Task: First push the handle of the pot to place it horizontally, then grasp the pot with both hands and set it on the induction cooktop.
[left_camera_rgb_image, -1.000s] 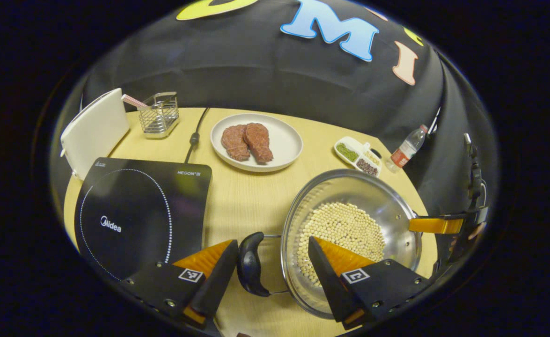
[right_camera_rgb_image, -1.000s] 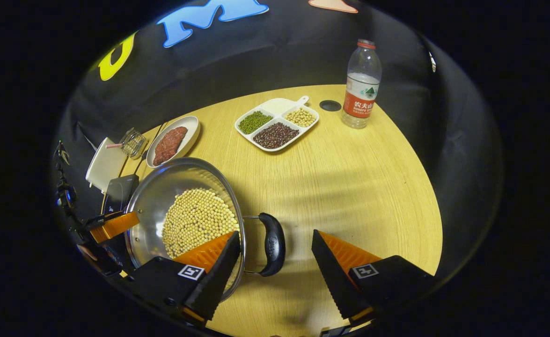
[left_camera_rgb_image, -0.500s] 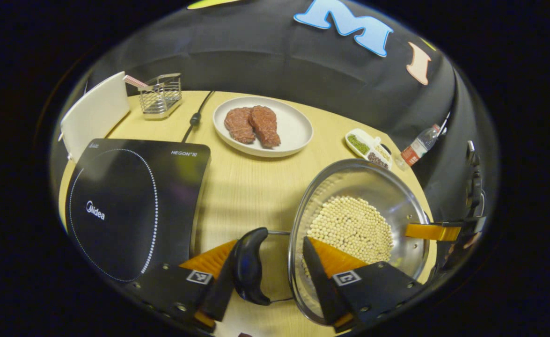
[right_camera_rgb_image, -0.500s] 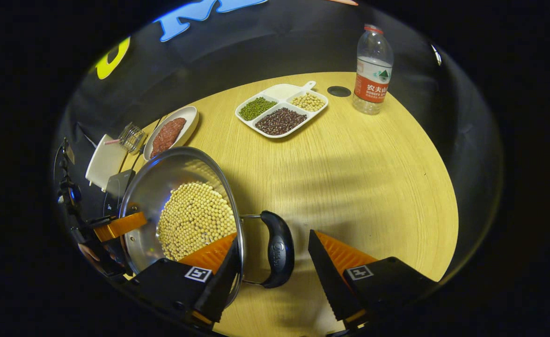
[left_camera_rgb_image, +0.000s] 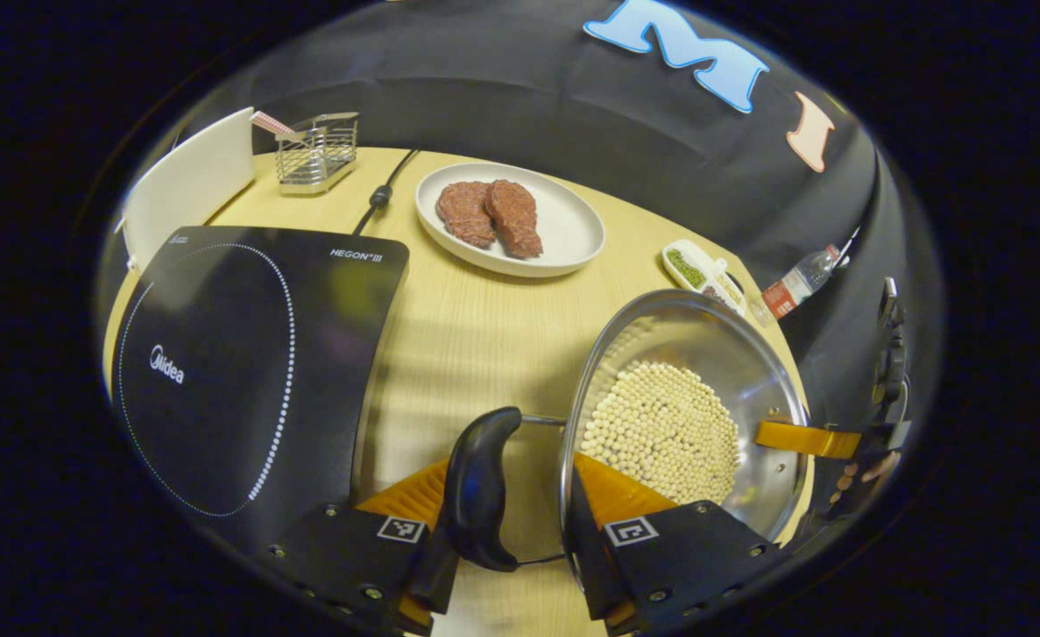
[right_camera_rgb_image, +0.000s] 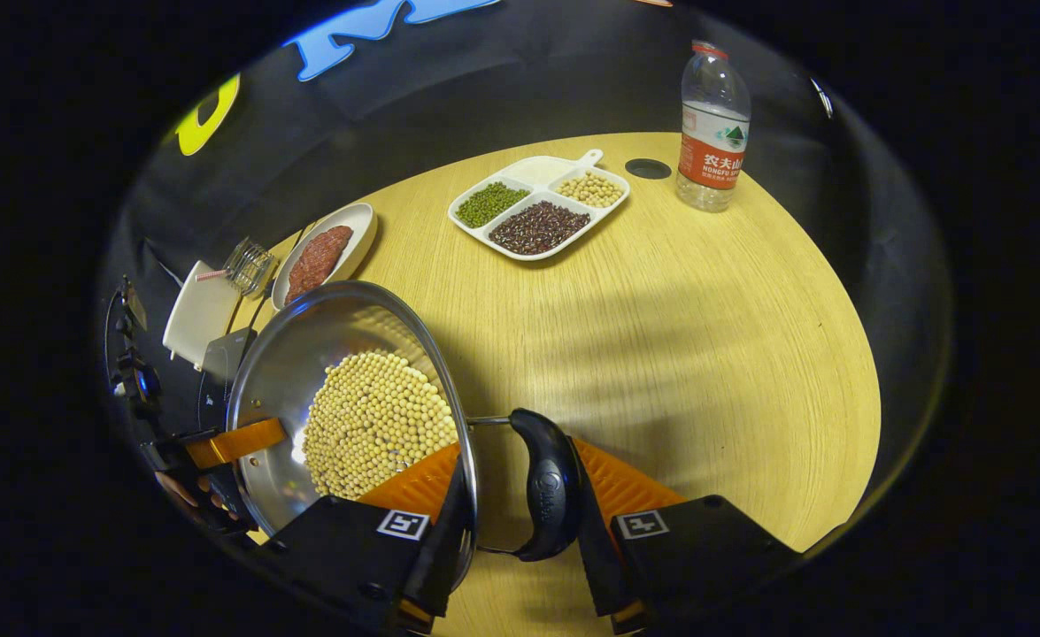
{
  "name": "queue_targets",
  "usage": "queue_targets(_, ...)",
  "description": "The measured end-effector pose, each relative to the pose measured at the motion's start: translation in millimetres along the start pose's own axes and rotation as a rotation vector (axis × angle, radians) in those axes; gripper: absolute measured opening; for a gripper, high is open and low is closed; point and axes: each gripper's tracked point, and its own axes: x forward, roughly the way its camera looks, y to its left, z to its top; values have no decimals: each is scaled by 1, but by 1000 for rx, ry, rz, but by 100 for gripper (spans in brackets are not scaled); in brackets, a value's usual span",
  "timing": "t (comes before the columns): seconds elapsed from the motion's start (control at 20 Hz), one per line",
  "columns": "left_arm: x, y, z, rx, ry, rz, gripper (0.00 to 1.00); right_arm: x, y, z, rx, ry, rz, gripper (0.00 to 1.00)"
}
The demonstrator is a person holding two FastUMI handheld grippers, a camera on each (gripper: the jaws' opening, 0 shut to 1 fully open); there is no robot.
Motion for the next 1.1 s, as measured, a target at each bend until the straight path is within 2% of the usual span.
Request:
queue_targets(0.1, 1, 0, 1, 3, 3, 0, 56, 1, -3, 4, 3, 5, -2, 55)
queue_targets(0.2, 2, 0, 3, 11, 2, 0, 54, 0, -3, 2, -8, 4, -3, 55)
queue_targets(0.25, 0, 0, 2, 11, 2, 1, 54, 0, -2, -1, -15, 11, -3, 50)
queue_targets(0.3, 0, 0, 1, 12, 8, 2, 53, 0, -3, -2, -17, 14, -4, 48)
queue_targets(0.35, -2, -1, -1, 10, 11, 0, 57, -2, -3, -3, -14, 13, -5, 52)
queue_targets(0.5, -13, -4, -5, 17, 10, -4, 57, -9, -3, -12, 0, 22, -10, 52)
queue_targets(0.55, -18, -6, -5, 26, 7, -7, 53, -13, -3, -15, 7, 15, -11, 48)
queue_targets(0.6, -24, -6, -5, 35, 3, -11, 57, -22, 1, -24, 12, 11, -12, 52)
queue_targets(0.65, -29, -7, -5, 45, -1, -15, 53, -28, 3, -27, 18, 3, -13, 48)
queue_targets(0.9, -59, -7, -11, 78, -12, -39, 57, -55, 7, -42, 41, -23, -23, 48)
queue_targets(0.95, -65, -5, -14, 81, -11, -43, 49, -62, 15, -52, 44, -28, -27, 52)
queue_targets(1.0, -71, -4, -17, 84, -9, -47, 49, -70, 18, -58, 47, -30, -31, 48)
queue_targets(1.1, -85, 0, -24, 91, -11, -59, 49, -78, 19, -62, 49, -43, -37, 48)
